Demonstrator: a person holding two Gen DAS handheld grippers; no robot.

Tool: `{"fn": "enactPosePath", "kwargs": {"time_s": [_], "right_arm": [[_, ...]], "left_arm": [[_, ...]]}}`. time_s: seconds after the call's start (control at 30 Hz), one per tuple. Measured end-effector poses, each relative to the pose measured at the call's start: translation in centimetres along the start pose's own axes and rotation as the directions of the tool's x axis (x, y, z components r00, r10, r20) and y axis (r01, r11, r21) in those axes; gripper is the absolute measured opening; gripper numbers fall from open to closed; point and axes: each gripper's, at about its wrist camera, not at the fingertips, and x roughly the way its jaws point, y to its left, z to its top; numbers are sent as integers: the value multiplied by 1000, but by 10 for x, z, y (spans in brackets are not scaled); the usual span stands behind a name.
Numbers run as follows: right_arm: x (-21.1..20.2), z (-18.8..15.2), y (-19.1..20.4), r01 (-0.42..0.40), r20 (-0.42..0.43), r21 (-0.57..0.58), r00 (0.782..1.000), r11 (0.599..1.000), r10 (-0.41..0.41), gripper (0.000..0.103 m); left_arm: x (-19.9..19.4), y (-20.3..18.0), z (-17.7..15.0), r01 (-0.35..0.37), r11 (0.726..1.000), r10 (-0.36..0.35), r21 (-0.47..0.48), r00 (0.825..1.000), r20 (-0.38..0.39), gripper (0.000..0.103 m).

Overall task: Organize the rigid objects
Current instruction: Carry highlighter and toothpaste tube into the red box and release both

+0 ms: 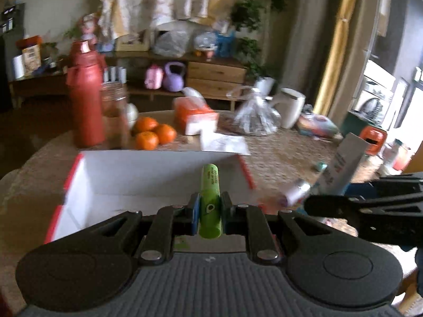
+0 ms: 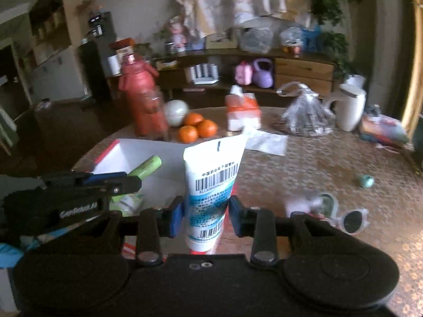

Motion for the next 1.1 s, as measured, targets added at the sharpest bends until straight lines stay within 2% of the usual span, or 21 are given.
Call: {"fn": "enactPosePath", "kwargs": {"time_s": [0.23, 0.5, 0.67, 0.83, 0.9, 1.1], "right_arm": [[37, 5, 31, -28, -74, -52, 997, 998, 24, 35], [89, -4, 55, 6, -184, -147, 982, 989, -33, 35], [115, -11, 57, -11, -261, -168, 965, 986, -33, 35], [129, -20, 59, -11, -292, -188, 955, 982, -46, 36], [131, -19, 61, -1, -286, -210, 956, 978, -60, 34], [137, -8, 59, -13, -285, -182, 958, 983, -40, 30]], "left_arm": [[14, 39, -3, -81, 996, 81, -20, 996, -36, 16], [47, 58, -11, -95, 995, 91, -30, 989, -121, 16], [63, 59, -15, -97, 995, 94, -10, 982, -163, 16], [76, 60, -17, -98, 995, 95, -5, 974, -206, 16], [82, 60, -18, -98, 995, 94, -7, 970, -225, 16], [94, 58, -21, -93, 996, 92, 8, 956, -278, 16]]}}
